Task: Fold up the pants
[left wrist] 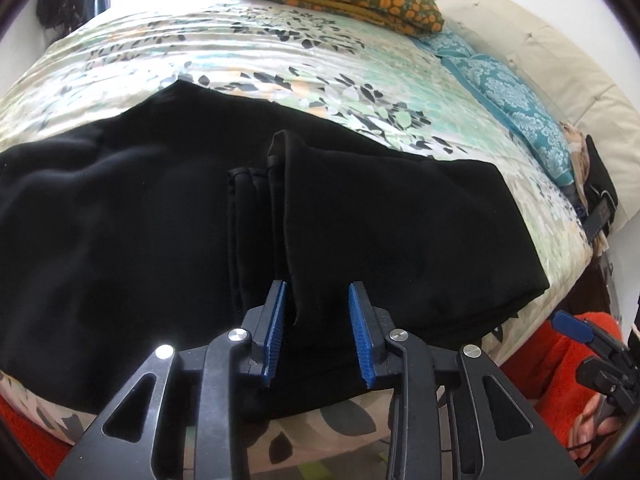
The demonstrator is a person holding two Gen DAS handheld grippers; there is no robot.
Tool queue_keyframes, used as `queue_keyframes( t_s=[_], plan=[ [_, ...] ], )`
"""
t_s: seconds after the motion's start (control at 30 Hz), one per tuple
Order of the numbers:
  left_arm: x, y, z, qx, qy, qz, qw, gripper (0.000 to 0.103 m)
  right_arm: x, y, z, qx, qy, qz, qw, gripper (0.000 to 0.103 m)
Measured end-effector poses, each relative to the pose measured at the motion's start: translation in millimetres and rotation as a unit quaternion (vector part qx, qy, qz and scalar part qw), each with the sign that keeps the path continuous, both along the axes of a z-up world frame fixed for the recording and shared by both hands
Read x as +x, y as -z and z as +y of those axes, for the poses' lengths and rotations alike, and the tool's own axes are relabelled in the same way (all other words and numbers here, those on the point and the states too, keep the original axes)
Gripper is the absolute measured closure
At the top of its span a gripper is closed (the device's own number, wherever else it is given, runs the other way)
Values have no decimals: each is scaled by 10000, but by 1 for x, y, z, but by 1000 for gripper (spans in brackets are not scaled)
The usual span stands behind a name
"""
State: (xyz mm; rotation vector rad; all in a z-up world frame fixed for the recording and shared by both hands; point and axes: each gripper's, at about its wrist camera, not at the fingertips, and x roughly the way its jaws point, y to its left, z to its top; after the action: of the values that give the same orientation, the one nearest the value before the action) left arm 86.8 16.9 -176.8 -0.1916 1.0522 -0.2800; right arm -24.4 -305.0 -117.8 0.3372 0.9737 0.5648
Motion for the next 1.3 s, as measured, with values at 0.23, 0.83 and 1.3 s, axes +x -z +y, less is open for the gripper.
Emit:
queue_keyframes(
  t_s=[0.23,0.83,1.3],
  plan=[
    [-18,-26,10,-150,-40,-235,9996,93,-4,-11,6,-195,-21,-370,9991,17],
    [-31,-29,38,385,-498,-208,9978,73,58,49,7,-2282,718,-61,9710,13],
    [11,-2,-42,834,381,-384,9950,43,59,56,-2,-2024,919,140,9749,4]
  ],
)
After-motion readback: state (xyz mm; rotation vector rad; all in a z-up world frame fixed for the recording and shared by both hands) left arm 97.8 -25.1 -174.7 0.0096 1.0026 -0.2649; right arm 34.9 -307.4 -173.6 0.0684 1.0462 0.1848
